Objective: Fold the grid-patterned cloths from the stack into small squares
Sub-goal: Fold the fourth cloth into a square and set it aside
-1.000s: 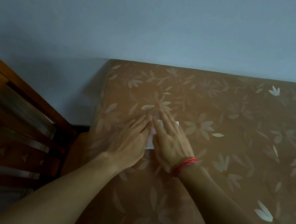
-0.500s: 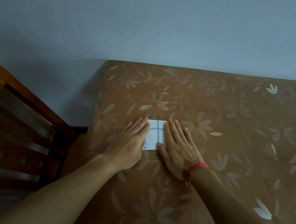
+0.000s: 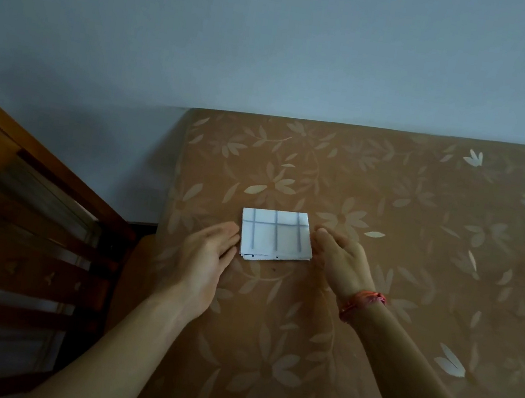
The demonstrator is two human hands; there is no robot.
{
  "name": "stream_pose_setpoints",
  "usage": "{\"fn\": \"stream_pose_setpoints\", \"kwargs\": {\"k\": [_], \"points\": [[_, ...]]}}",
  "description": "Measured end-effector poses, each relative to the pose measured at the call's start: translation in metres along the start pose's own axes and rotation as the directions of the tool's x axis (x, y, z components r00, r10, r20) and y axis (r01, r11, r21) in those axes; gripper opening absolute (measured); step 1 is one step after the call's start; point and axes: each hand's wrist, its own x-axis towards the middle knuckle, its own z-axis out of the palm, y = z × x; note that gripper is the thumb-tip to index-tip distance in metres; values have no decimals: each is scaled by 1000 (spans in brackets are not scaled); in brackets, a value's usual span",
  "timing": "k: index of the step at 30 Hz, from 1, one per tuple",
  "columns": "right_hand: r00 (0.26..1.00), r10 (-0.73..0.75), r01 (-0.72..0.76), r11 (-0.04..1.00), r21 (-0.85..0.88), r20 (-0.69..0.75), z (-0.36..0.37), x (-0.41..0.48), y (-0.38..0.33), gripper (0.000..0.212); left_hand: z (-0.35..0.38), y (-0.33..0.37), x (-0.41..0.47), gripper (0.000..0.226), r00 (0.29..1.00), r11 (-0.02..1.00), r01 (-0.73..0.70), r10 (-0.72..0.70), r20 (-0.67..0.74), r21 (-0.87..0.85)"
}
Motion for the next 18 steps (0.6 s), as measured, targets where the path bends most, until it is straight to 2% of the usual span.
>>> {"fn": "stream_pose_setpoints", "kwargs": {"k": [2, 8, 13, 18], "points": [[1000, 3, -3, 1000, -8, 13, 2, 5, 3, 25, 1, -2, -2, 19, 1000, 1000, 5, -5, 15, 0], [1000, 17, -16, 998, 55, -9, 4, 8, 5, 23, 3, -5, -3, 21, 1000, 1000, -6, 6, 21, 18], [1000, 9, -9, 1000, 29, 7, 4, 4, 11, 27, 4, -3, -3, 29, 1000, 1000, -1, 0, 24, 31], [1000, 16, -17, 1000, 18, 16, 3, 5, 9, 23, 3, -3, -7, 22, 999, 999, -4, 3, 32, 55]]}}
